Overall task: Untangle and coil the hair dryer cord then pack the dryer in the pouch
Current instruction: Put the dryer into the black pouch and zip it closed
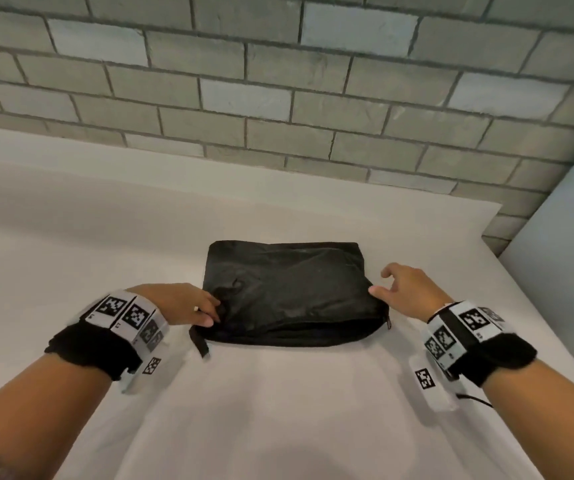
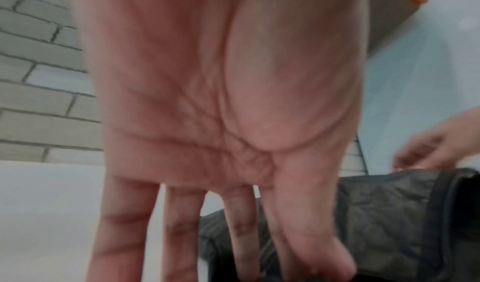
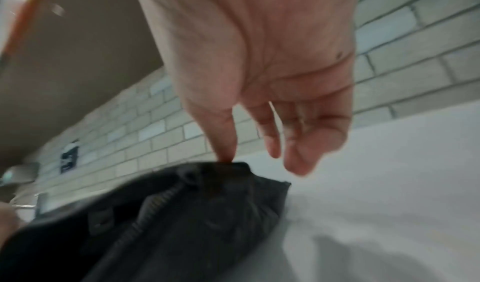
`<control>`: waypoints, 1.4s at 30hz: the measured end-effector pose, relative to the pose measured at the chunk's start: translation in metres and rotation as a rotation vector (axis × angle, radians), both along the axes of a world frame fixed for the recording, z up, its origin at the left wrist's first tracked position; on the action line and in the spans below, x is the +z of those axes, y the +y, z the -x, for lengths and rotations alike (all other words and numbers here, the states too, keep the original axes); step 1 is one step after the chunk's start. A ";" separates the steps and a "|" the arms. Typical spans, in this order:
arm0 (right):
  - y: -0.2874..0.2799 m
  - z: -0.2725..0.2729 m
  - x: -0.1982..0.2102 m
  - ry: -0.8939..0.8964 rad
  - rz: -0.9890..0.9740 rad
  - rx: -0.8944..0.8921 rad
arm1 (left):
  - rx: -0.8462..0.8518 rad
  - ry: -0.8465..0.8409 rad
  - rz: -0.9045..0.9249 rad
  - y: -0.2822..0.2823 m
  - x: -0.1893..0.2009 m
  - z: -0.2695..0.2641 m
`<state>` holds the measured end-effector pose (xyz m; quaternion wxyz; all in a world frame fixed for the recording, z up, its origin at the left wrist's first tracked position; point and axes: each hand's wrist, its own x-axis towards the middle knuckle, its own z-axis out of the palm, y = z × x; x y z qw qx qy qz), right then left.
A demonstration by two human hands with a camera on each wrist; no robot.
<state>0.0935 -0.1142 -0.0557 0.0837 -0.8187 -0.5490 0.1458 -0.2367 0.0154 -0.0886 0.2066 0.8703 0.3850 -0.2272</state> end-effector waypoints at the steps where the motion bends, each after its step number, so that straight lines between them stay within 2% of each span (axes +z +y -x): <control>1: -0.001 -0.003 -0.007 0.054 0.092 -0.033 | 0.021 0.008 -0.016 0.003 0.001 0.000; 5: -0.006 -0.003 -0.022 0.597 0.229 -0.132 | 0.110 0.044 -0.158 0.009 0.000 -0.004; 8: -0.009 -0.003 -0.022 0.793 0.211 -0.143 | 0.181 -0.038 -0.295 -0.004 0.001 -0.023; 11: -0.012 -0.003 -0.020 0.870 0.182 -0.156 | 0.229 -0.349 -0.399 -0.045 0.017 -0.067; 14: -0.016 -0.001 -0.019 0.960 0.156 -0.184 | 0.177 -0.560 -0.351 -0.095 0.030 -0.120; 17: -0.020 0.003 -0.020 1.035 0.143 -0.168 | 0.094 -0.554 -0.282 -0.124 0.025 -0.161; 20: -0.023 0.005 -0.022 1.090 0.083 -0.158 | 0.110 -0.519 -0.286 -0.131 0.018 -0.183; 27: -0.029 0.004 -0.021 1.155 0.014 -0.172 | 0.218 -0.533 -0.300 -0.132 0.006 -0.201; 31: -0.030 0.002 -0.025 1.177 0.000 -0.167 | 0.217 -0.596 -0.286 -0.138 0.012 -0.201; 36: -0.032 0.000 -0.028 1.186 -0.019 -0.152 | 0.474 -0.684 -0.030 -0.131 0.004 -0.193; 39: -0.032 0.002 -0.030 1.232 -0.018 -0.164 | 0.463 -0.751 0.054 -0.127 0.000 -0.185; 42: -0.033 0.005 -0.031 1.227 0.015 -0.156 | 0.406 -0.721 0.105 -0.121 -0.002 -0.175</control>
